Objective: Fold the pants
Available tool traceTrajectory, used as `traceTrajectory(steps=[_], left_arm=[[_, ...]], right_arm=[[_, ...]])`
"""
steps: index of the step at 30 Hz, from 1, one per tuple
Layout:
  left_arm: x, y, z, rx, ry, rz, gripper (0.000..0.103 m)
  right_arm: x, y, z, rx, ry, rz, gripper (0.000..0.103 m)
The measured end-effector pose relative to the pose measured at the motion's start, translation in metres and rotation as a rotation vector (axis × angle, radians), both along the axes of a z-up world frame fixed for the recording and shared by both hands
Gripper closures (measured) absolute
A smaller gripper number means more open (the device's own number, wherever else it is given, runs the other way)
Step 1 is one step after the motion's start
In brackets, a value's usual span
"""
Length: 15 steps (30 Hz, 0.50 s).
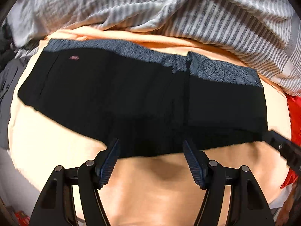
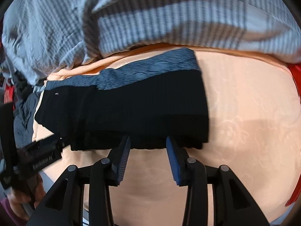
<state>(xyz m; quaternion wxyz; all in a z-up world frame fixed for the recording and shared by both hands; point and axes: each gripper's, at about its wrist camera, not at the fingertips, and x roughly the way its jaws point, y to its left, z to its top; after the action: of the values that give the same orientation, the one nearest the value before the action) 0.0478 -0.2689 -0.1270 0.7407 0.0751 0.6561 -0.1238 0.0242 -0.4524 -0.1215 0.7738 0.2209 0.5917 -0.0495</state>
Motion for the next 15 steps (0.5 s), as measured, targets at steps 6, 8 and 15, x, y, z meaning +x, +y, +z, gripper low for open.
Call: traceTrajectory(steps=[6, 8, 15], left_arm=[[-0.003, 0.028, 0.002, -0.026, 0.016, 0.021, 0.033], [0.000, 0.037, 0.001, -0.031, 0.016, 0.020, 0.033], [0.011, 0.067, 0.004, -0.053, 0.009, 0.026, 0.033]], right_arm=[[0.018, 0.016, -0.002, -0.027, 0.009, 0.005, 0.053], [0.025, 0.019, -0.004, -0.035, 0.013, -0.006, 0.053], [0.037, 0.017, -0.040, -0.022, 0.091, -0.108, 0.042]])
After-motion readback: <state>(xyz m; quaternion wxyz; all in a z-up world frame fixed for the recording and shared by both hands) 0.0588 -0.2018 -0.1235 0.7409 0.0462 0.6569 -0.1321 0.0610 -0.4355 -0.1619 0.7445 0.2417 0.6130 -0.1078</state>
